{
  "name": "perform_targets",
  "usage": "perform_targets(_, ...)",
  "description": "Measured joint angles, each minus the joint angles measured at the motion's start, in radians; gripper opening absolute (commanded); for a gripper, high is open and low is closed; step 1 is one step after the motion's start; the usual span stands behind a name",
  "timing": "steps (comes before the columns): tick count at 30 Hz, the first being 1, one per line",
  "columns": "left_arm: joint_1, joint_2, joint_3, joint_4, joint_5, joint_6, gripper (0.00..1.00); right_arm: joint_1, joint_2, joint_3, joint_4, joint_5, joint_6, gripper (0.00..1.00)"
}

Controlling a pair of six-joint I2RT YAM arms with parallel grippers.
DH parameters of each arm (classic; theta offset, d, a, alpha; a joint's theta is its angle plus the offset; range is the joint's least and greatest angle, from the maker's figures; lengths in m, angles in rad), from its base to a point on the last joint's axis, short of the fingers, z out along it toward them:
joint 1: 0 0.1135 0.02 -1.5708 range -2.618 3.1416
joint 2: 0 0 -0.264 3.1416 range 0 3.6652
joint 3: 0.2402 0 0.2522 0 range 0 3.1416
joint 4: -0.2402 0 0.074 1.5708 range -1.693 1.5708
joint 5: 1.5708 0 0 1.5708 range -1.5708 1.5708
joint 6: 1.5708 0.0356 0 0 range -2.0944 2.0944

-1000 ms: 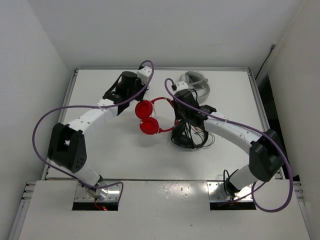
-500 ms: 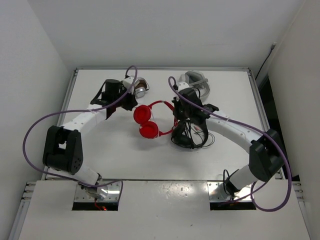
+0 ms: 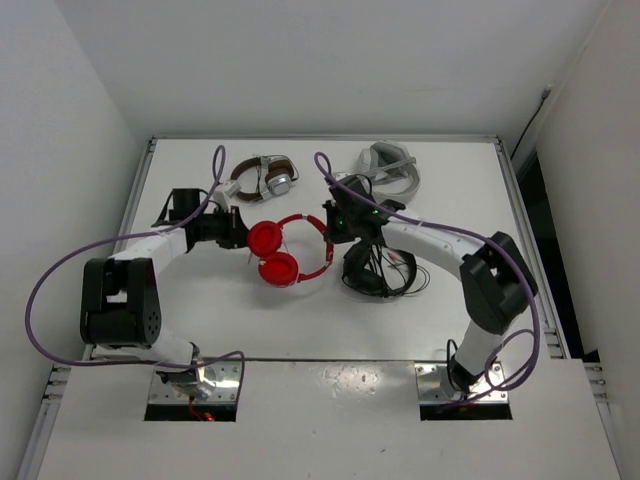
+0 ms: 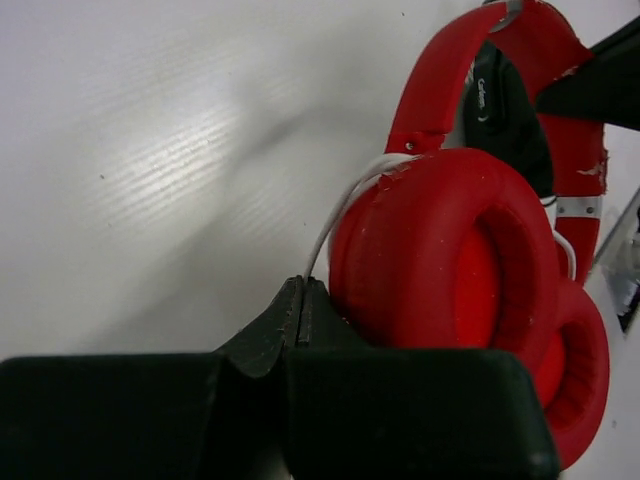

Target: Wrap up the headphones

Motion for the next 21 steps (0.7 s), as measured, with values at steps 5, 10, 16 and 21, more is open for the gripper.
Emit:
perform_targets(5, 0.049, 0.052, -0.018, -0.031, 0.061, 0.009, 0.00, 0.036, 0.104, 0.104, -0.020, 0.014, 0.077, 0.00)
perform_targets(10, 0.111, 0.138, -0.035, -0.035, 0.095, 0.026, 0.00, 0.071, 0.243, 0.230, -0.081, 0.064, 0.148, 0.00)
perform_targets(16, 0.175, 0.196, -0.045, -0.031, 0.080, 0.047, 0.00, 0.090, 0.404, 0.333, -0.132, 0.103, 0.229, 0.00)
perform_targets(21, 0.229, 0.268, -0.041, -0.016, 0.069, 0.053, 0.02, 0.099, 0.503, 0.406, -0.134, 0.107, 0.262, 0.00)
